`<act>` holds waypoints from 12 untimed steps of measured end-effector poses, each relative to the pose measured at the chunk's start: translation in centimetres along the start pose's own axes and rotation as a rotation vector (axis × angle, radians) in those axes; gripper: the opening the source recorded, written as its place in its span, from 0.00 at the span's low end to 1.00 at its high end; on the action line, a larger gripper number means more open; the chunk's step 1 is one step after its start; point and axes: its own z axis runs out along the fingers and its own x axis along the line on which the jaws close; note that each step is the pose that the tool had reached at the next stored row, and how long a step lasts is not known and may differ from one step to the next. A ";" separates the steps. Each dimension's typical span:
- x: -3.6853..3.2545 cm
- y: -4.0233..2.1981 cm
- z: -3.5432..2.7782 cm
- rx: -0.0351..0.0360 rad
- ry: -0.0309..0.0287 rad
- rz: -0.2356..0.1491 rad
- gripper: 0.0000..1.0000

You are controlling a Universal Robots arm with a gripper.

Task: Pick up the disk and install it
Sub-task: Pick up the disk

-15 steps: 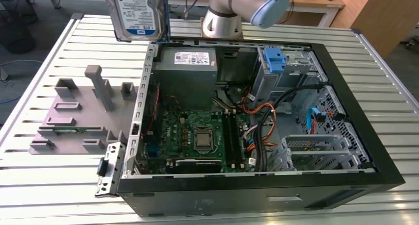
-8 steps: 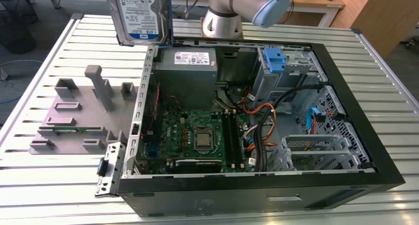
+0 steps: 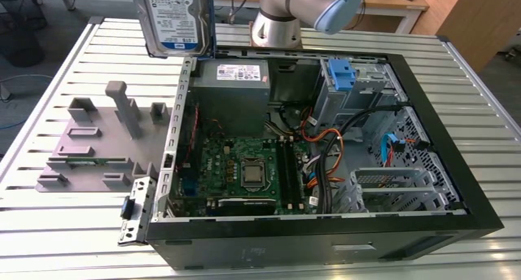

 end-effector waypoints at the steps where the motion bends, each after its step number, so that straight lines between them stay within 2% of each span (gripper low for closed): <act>1: 0.00 -0.09 0.00 0.0001 -0.0001 0.000 0.35; 3: -0.01 -0.50 -0.01 0.0001 0.0000 0.000 0.35; 12: -0.06 -3.07 -0.03 -0.0006 0.0000 0.000 0.35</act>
